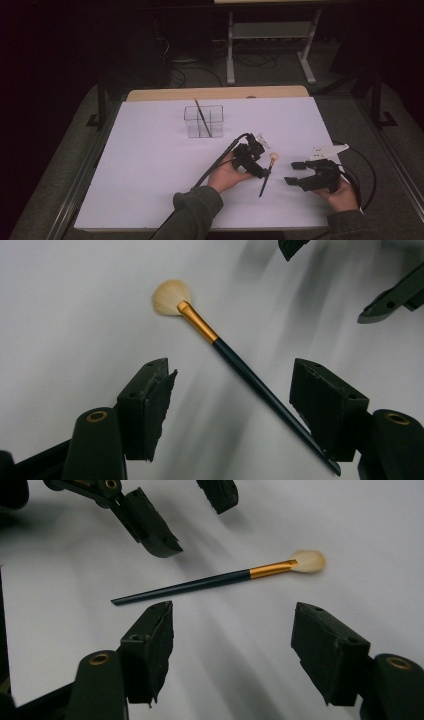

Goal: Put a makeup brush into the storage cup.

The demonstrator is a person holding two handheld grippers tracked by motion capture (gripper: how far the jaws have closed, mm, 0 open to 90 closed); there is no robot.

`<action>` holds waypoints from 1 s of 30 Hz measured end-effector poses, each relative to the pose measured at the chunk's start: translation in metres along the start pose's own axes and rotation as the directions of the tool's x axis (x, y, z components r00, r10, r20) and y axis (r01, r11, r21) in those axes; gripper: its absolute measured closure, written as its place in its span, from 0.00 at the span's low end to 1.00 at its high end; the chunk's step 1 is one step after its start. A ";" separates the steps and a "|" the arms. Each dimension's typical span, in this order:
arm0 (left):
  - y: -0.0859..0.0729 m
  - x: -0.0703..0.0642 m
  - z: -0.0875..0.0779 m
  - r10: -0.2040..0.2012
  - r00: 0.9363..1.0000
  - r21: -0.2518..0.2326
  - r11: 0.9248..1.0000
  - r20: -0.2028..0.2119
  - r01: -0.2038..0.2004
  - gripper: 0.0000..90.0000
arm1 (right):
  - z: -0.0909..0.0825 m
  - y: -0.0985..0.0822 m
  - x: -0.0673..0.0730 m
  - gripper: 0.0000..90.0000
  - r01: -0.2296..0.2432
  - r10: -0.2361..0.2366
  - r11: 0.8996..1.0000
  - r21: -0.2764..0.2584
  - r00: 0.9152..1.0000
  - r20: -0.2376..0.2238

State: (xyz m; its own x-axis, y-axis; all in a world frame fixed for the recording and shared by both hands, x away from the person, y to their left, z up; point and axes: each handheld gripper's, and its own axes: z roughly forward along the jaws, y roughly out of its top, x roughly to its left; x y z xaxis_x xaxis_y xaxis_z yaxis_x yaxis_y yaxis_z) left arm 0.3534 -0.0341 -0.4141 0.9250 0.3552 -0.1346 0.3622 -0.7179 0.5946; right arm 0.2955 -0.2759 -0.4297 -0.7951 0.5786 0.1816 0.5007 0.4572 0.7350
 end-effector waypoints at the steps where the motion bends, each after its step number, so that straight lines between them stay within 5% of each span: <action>1: 0.001 0.000 0.001 0.002 1.000 0.002 1.000 0.002 -0.002 0.36 | 0.000 0.000 0.000 0.36 0.004 -0.004 1.000 -0.002 1.000 0.001; 17: 0.004 -0.002 0.018 -0.034 0.999 0.026 0.999 0.017 0.034 0.45 | 0.000 0.000 -0.001 0.36 0.003 -0.003 1.000 0.000 1.000 -0.002; 30: 0.004 -0.006 0.027 0.010 1.000 0.071 0.997 -0.016 -0.009 0.57 | 0.001 0.000 -0.001 0.36 0.004 -0.004 1.000 -0.002 1.000 -0.007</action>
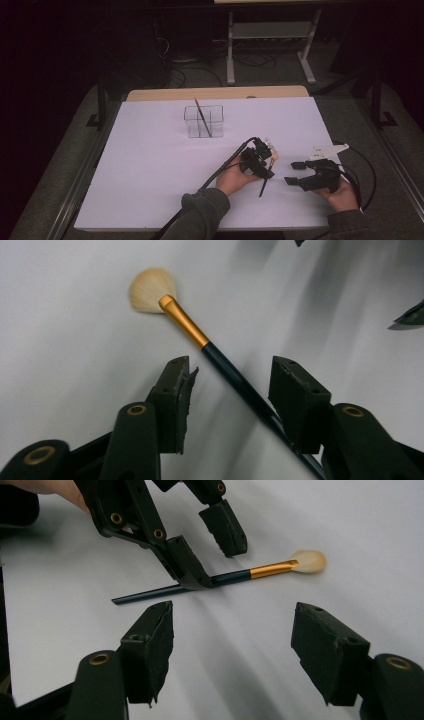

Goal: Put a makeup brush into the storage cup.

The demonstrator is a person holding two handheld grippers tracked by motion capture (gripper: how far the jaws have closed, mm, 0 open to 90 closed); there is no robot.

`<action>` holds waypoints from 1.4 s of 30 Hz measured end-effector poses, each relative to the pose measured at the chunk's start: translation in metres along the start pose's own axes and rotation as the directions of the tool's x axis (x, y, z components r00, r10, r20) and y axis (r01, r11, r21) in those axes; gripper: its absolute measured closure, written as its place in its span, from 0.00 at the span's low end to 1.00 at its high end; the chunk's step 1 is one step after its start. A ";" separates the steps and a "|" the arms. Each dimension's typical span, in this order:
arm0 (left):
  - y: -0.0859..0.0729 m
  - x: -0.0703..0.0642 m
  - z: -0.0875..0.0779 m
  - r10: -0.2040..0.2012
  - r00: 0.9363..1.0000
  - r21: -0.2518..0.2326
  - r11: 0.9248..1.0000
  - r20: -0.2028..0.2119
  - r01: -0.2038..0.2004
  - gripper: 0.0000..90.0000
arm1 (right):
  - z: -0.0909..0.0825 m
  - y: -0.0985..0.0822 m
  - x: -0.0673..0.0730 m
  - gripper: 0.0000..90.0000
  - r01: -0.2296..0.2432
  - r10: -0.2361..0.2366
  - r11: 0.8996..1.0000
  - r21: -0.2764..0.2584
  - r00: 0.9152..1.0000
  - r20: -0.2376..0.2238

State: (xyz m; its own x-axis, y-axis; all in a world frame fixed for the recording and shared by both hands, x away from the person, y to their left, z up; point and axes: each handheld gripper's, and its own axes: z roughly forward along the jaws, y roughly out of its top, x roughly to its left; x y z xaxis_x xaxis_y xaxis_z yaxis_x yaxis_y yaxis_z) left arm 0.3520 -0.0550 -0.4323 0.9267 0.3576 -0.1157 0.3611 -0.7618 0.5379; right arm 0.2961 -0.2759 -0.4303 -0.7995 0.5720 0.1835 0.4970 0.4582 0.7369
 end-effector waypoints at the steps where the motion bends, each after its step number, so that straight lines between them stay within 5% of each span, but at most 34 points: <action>1: 0.000 -0.001 0.001 -0.003 1.000 0.000 1.000 -0.005 0.003 0.59 | 0.000 0.000 0.000 0.36 0.002 -0.002 1.000 0.003 1.000 0.000; 18: 0.000 -0.008 0.001 0.047 0.991 0.023 0.999 -0.124 -0.045 0.89 | 0.002 0.002 0.001 0.36 0.012 -0.012 1.000 0.005 1.000 -0.001; 30: 0.000 -0.002 -0.003 0.034 0.992 0.044 0.999 -0.119 -0.029 0.93 | 0.002 0.002 0.001 0.36 0.013 -0.013 1.000 0.008 1.000 -0.001; 42: -0.011 0.005 -0.024 -0.009 0.997 0.007 1.000 -0.076 0.009 0.93 | 0.005 0.004 0.002 0.36 0.015 -0.015 1.000 0.007 1.000 -0.008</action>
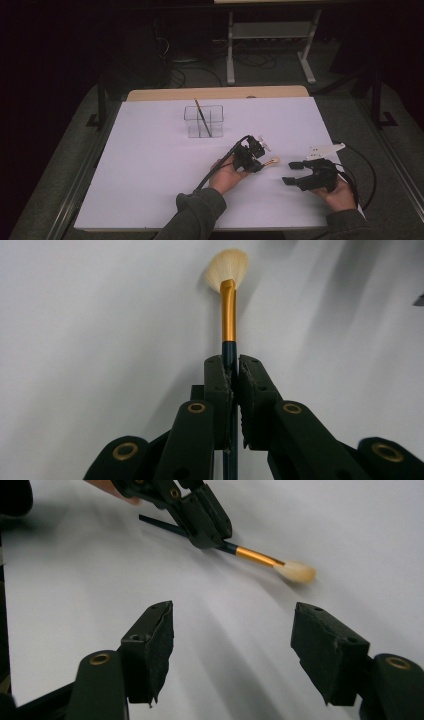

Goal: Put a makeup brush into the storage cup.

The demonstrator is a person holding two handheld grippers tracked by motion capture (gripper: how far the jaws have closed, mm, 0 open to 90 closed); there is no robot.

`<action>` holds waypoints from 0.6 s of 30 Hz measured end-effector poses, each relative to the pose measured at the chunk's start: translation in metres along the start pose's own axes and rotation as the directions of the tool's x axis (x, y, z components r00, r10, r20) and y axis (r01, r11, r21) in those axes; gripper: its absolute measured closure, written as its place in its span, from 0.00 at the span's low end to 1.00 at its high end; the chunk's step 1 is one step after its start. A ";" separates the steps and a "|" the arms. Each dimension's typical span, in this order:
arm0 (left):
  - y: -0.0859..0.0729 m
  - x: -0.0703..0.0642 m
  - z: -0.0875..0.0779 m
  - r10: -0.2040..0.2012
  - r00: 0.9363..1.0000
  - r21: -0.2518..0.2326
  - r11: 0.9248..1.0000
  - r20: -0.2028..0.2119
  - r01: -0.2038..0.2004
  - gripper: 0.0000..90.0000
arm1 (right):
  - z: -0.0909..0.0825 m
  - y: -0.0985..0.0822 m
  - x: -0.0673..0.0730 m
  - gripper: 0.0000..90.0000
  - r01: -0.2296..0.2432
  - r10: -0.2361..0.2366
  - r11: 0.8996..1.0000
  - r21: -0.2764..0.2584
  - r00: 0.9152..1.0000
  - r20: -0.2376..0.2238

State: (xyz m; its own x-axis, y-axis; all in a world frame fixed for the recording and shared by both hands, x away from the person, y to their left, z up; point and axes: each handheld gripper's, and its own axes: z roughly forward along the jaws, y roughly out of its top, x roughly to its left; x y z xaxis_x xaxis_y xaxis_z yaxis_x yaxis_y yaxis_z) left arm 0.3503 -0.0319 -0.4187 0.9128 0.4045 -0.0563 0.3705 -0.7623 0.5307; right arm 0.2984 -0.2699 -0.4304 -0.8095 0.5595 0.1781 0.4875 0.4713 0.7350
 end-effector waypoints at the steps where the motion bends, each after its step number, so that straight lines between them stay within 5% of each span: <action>1: -0.001 0.002 -0.003 0.003 1.000 -0.002 1.000 0.001 -0.003 0.93 | 0.000 0.000 0.000 0.36 -0.005 0.005 1.000 0.001 1.000 -0.003; 18: -0.035 0.020 -0.051 -0.003 1.000 -0.017 1.000 0.012 0.003 0.93 | 0.014 0.016 0.013 0.35 0.013 -0.011 1.000 0.022 0.998 -0.069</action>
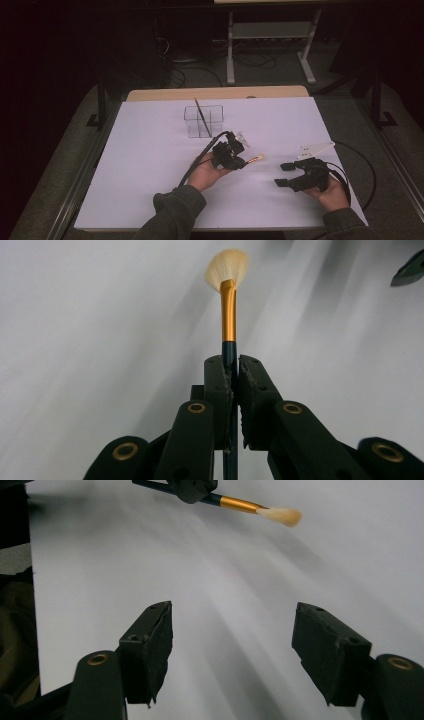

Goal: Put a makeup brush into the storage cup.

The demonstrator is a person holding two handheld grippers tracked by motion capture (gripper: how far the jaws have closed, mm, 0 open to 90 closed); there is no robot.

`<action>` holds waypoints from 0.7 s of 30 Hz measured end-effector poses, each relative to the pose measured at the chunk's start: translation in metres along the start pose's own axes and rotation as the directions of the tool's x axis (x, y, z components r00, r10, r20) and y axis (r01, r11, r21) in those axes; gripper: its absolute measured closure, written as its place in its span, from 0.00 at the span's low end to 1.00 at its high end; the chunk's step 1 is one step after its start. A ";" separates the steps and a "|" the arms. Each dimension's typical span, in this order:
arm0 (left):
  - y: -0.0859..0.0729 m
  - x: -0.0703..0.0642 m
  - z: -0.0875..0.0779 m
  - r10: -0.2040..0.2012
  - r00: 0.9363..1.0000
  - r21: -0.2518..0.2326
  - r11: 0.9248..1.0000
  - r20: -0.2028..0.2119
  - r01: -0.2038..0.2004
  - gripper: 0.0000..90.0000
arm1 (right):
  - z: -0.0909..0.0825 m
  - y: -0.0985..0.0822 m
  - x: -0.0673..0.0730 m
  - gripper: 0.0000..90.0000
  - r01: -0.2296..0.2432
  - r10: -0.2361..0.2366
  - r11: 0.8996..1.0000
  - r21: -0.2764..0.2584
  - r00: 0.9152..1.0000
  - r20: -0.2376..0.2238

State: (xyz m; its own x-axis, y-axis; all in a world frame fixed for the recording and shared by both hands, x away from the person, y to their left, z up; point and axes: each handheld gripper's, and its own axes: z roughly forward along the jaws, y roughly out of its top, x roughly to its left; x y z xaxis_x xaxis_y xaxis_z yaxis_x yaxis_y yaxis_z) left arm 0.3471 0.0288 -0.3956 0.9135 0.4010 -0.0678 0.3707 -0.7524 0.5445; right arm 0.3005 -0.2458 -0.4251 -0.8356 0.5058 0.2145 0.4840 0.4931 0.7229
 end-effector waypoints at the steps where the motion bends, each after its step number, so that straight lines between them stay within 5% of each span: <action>1: -0.002 0.001 -0.003 0.000 1.000 -0.002 1.000 0.005 0.000 0.93 | 0.001 0.002 0.001 0.35 0.003 -0.003 1.000 0.003 1.000 -0.005; 9: -0.018 0.006 -0.022 -0.014 1.000 -0.040 0.999 0.015 0.015 0.93 | 0.013 0.016 0.006 0.34 0.033 -0.032 0.999 0.029 0.999 -0.022; 11: -0.022 0.006 -0.029 0.012 1.000 -0.032 0.999 0.013 -0.011 0.93 | 0.014 0.019 0.007 0.34 0.029 -0.028 0.999 0.032 0.999 -0.028; 21: -0.042 0.004 -0.055 0.021 1.000 -0.088 0.996 0.023 -0.019 0.93 | 0.025 0.042 0.016 0.33 0.073 -0.069 0.996 0.047 0.995 -0.068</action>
State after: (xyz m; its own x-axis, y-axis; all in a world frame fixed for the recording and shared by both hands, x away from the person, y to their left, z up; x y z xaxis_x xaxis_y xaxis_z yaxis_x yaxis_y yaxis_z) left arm 0.3258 0.0910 -0.3727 0.9246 0.3733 -0.0755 0.3374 -0.7110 0.6170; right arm 0.3139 -0.1990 -0.4075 -0.8830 0.4207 0.2083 0.4337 0.5613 0.7048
